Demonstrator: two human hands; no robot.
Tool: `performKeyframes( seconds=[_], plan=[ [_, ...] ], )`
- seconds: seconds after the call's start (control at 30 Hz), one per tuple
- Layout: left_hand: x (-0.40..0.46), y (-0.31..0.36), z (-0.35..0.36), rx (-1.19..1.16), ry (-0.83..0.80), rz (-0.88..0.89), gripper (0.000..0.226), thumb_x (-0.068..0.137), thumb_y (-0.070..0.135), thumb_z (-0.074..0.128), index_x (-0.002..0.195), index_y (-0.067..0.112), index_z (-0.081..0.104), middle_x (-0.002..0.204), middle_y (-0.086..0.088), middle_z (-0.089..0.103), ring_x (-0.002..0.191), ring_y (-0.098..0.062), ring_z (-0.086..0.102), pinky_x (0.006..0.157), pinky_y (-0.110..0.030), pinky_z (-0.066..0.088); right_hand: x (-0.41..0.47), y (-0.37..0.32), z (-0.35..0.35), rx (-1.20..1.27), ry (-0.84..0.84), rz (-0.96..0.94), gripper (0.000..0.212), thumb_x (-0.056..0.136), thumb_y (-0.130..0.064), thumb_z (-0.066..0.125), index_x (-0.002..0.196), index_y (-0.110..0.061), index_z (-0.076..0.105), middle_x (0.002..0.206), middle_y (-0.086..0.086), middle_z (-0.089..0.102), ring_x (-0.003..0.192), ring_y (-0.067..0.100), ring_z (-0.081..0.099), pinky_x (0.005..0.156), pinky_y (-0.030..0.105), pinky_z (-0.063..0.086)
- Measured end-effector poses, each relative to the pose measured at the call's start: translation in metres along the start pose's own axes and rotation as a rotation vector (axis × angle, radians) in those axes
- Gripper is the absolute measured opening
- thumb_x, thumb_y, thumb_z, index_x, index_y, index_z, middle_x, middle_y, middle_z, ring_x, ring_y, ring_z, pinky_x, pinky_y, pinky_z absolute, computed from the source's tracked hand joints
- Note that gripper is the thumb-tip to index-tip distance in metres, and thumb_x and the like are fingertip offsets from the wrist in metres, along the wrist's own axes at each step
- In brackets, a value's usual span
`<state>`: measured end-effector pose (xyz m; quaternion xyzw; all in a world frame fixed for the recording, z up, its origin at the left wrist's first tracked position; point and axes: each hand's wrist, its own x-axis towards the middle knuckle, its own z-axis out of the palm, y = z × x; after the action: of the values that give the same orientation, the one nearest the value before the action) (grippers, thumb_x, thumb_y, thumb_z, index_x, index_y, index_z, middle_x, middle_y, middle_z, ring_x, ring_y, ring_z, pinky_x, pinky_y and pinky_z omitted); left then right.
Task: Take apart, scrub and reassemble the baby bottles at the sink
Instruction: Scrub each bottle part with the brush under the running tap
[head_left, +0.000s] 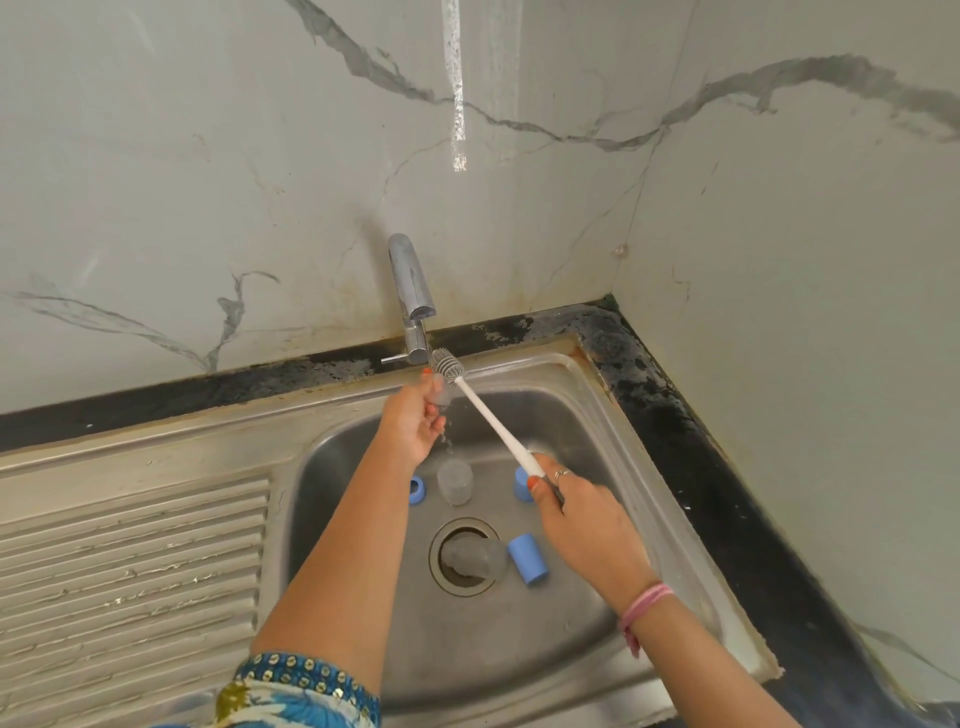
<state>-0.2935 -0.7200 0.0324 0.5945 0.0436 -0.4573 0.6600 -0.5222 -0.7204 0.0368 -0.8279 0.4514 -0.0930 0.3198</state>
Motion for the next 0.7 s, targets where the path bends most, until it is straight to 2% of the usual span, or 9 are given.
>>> performKeyframes(
  seconds=[0.07, 0.17, 0.2, 0.27, 0.37, 0.43, 0.5, 0.6, 0.7],
  plan=[
    [-0.002, -0.007, 0.005, 0.010, 0.012, -0.018, 0.005, 0.093, 0.020, 0.062, 0.090, 0.019, 0.066, 0.069, 0.004, 0.047, 0.059, -0.007, 0.037, 0.072, -0.027, 0.042, 0.005, -0.005, -0.002, 0.007, 0.001, -0.009, 0.036, 0.102, -0.041, 0.037, 0.133, -0.030, 0.051, 0.075, -0.004, 0.057, 0.073, 0.019, 0.059, 0.066, 0.033, 0.049],
    [-0.001, -0.009, 0.008, -0.118, 0.091, -0.009, 0.005, 0.091, 0.025, 0.066, 0.087, 0.023, 0.069, 0.074, 0.007, 0.058, 0.066, -0.007, 0.047, 0.081, -0.033, 0.046, 0.000, -0.008, -0.001, -0.074, 0.027, -0.041, 0.034, 0.102, -0.041, 0.036, 0.132, -0.031, 0.048, 0.069, -0.008, 0.050, 0.065, 0.018, 0.053, 0.059, 0.031, 0.043],
    [-0.001, -0.009, 0.009, -0.170, 0.102, -0.004, 0.004, 0.091, 0.025, 0.067, 0.092, 0.023, 0.070, 0.074, 0.007, 0.062, 0.070, -0.008, 0.052, 0.084, -0.036, 0.046, -0.005, -0.008, 0.001, -0.105, 0.037, -0.054, 0.035, 0.103, -0.041, 0.034, 0.134, -0.032, 0.046, 0.071, -0.006, 0.051, 0.065, 0.019, 0.051, 0.059, 0.031, 0.040],
    [-0.001, -0.010, 0.010, -0.281, 0.098, 0.023, 0.016, 0.093, 0.022, 0.064, 0.109, 0.021, 0.067, 0.084, 0.004, 0.067, 0.083, -0.013, 0.061, 0.088, -0.043, 0.047, -0.016, -0.008, 0.004, -0.119, 0.049, -0.067, 0.037, 0.103, -0.040, 0.033, 0.139, -0.035, 0.040, 0.075, -0.001, 0.054, 0.067, 0.020, 0.051, 0.059, 0.031, 0.038],
    [0.000, -0.009, 0.011, -0.409, 0.129, 0.076, 0.027, 0.094, 0.012, 0.062, 0.121, 0.013, 0.061, 0.098, -0.005, 0.069, 0.093, -0.019, 0.066, 0.089, -0.037, 0.055, -0.030, -0.006, 0.005, -0.111, 0.047, -0.072, 0.039, 0.103, -0.041, 0.032, 0.142, -0.038, 0.038, 0.075, -0.002, 0.054, 0.067, 0.019, 0.054, 0.060, 0.029, 0.042],
    [-0.001, -0.010, 0.011, -0.389, 0.133, 0.117, 0.028, 0.092, 0.007, 0.064, 0.120, 0.007, 0.060, 0.093, -0.006, 0.069, 0.088, -0.017, 0.067, 0.088, -0.033, 0.056, -0.033, -0.006, 0.005, -0.101, 0.065, -0.051, 0.043, 0.103, -0.041, 0.032, 0.145, -0.037, 0.035, 0.073, -0.004, 0.051, 0.066, 0.017, 0.050, 0.060, 0.028, 0.039],
    [-0.003, -0.015, 0.015, -0.323, 0.107, 0.144, 0.031, 0.089, 0.003, 0.067, 0.119, 0.004, 0.058, 0.089, -0.005, 0.068, 0.091, -0.018, 0.066, 0.088, -0.030, 0.054, -0.026, -0.005, 0.004, -0.084, 0.082, -0.019, 0.043, 0.103, -0.040, 0.034, 0.145, -0.035, 0.036, 0.075, -0.003, 0.053, 0.070, 0.021, 0.055, 0.063, 0.032, 0.042],
    [-0.007, -0.020, 0.021, -0.230, 0.046, 0.172, 0.034, 0.086, 0.004, 0.070, 0.118, 0.003, 0.060, 0.092, -0.005, 0.068, 0.093, -0.016, 0.064, 0.085, -0.024, 0.055, -0.008, -0.004, 0.003, -0.059, 0.087, 0.014, 0.041, 0.103, -0.038, 0.035, 0.143, -0.033, 0.039, 0.079, -0.001, 0.056, 0.079, 0.026, 0.060, 0.067, 0.034, 0.045],
    [-0.005, -0.018, 0.018, -0.115, 0.055, 0.226, 0.031, 0.083, 0.008, 0.075, 0.112, 0.006, 0.064, 0.096, -0.004, 0.069, 0.096, -0.014, 0.064, 0.081, -0.020, 0.055, 0.002, -0.006, 0.002, -0.053, 0.088, 0.042, 0.043, 0.103, -0.037, 0.033, 0.145, -0.029, 0.038, 0.088, 0.003, 0.063, 0.085, 0.027, 0.060, 0.070, 0.033, 0.044]
  ],
)
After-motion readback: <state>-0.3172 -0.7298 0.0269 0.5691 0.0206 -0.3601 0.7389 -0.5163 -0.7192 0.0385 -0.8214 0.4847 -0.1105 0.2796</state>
